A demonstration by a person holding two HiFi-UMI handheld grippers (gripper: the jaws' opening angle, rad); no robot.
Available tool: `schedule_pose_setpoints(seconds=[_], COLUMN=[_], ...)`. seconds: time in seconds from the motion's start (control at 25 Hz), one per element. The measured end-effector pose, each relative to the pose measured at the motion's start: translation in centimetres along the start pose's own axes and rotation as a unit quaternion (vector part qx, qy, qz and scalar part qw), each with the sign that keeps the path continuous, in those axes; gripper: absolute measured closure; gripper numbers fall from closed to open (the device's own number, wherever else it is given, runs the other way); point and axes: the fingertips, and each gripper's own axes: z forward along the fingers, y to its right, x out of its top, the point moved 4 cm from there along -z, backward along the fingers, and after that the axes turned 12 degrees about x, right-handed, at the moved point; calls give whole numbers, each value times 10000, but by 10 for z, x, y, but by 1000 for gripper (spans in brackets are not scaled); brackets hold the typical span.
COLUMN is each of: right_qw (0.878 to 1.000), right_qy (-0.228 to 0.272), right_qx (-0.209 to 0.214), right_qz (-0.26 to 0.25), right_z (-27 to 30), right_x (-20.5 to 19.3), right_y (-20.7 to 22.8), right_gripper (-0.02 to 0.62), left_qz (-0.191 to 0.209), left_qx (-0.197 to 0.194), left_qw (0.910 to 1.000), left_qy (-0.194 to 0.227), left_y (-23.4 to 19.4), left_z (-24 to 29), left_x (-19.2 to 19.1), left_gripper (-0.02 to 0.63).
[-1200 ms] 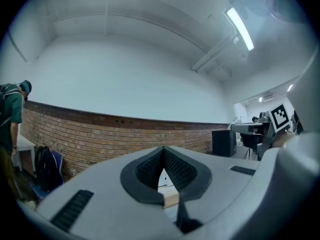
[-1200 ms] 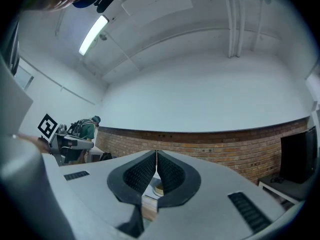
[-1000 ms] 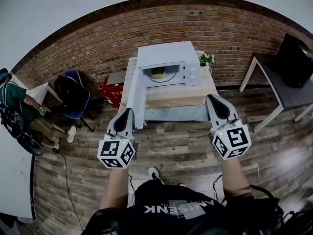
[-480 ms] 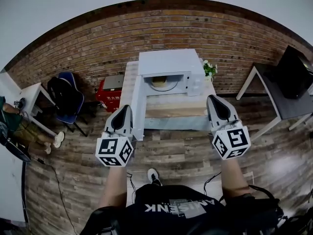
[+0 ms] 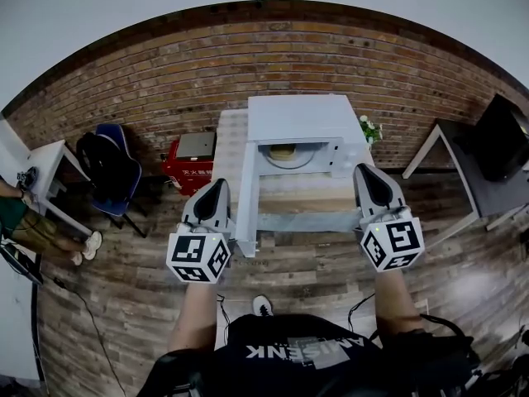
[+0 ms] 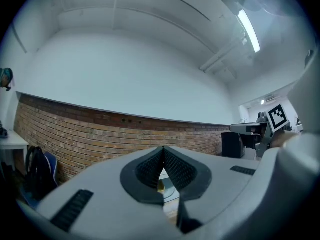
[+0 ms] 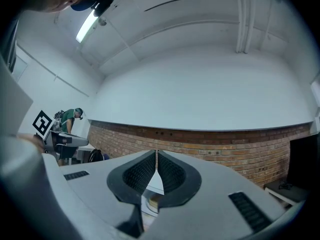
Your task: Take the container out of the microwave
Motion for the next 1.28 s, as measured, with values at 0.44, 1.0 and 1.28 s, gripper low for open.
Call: schedule_pose_setpoints(seconds=[0.44, 1.0, 1.28], right_qw=[9983, 9986, 9978], right_qy=[-398, -420, -369], right_qx=[-369, -70, 365], right_qz=[-192, -311, -402], right_z=[75, 138, 177], right_x=[-5, -17, -27], right_y=[-15, 5, 35], right_gripper=[551, 420, 391], left_qz=[-135, -214, -162], left_qx=[-330, -331, 115], left_qw=[9993, 9992, 9998], left_qy=[125, -56, -2], left_y=[-75, -99, -96], left_z=[39, 65, 85], left_x=[-6, -23, -17], left_gripper=[594, 594, 592])
